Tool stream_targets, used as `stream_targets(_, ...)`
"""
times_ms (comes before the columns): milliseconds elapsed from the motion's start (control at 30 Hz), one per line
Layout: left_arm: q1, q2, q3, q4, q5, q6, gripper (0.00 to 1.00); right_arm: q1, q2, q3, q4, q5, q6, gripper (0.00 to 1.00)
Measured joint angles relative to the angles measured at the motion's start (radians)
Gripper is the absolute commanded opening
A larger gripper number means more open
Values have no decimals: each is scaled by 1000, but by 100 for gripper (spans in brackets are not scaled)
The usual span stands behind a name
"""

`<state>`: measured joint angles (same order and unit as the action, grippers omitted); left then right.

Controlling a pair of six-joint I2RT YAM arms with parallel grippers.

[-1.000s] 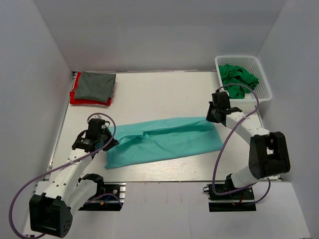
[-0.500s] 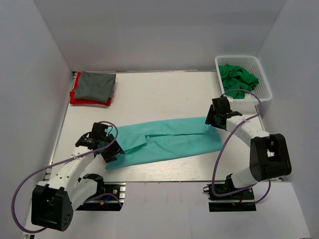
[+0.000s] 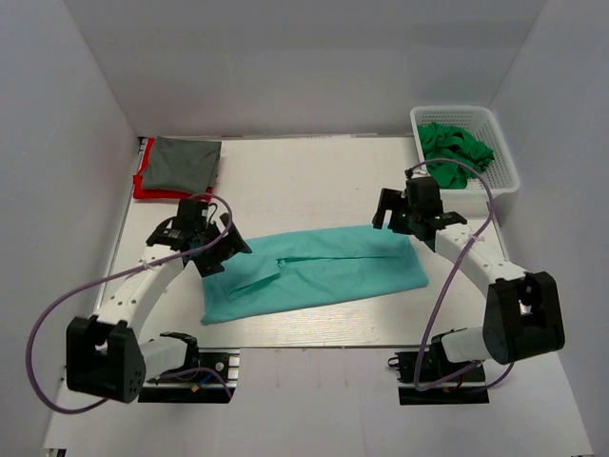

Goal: Fold and stack the t-shirts
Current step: Fold the other side of the tshirt into a rectangle, then rotate the tshirt 90 degrees

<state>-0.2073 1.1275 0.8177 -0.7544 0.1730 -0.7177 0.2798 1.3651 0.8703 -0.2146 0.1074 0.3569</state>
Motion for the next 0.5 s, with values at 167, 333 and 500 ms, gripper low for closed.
stream_targets(167, 0, 127, -94, 163, 53, -6, 100, 18, 87, 9, 42, -135, -5, 90)
stream_targets(333, -6, 221, -169, 298, 74, -16, 100, 20, 215, 12, 50, -199, 3, 90)
stream_targets(500, -10, 373, -50, 365, 48, -10, 100, 20, 253, -2, 50, -275, -27, 90)
